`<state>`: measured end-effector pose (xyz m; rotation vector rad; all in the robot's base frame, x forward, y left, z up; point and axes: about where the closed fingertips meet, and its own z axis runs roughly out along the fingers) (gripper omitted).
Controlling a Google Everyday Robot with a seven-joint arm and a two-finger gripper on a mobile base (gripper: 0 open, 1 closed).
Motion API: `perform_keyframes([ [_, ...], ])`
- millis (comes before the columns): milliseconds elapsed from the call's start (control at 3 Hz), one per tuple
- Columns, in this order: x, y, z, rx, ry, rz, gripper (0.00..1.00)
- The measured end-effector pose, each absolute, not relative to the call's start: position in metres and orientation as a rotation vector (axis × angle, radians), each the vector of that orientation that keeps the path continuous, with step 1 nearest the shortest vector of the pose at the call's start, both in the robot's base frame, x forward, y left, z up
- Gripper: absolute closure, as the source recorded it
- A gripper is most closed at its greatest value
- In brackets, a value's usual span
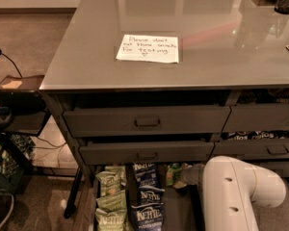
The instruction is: Pick green rice chip bag from bottom drawer and place on counter
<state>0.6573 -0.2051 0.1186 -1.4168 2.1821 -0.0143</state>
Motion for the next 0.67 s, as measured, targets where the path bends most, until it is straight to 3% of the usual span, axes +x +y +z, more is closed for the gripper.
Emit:
perform_keyframes([
  [667, 0.6513, -0.1966, 0.1225, -1.425, 2.218, 0.005, 0.97],
])
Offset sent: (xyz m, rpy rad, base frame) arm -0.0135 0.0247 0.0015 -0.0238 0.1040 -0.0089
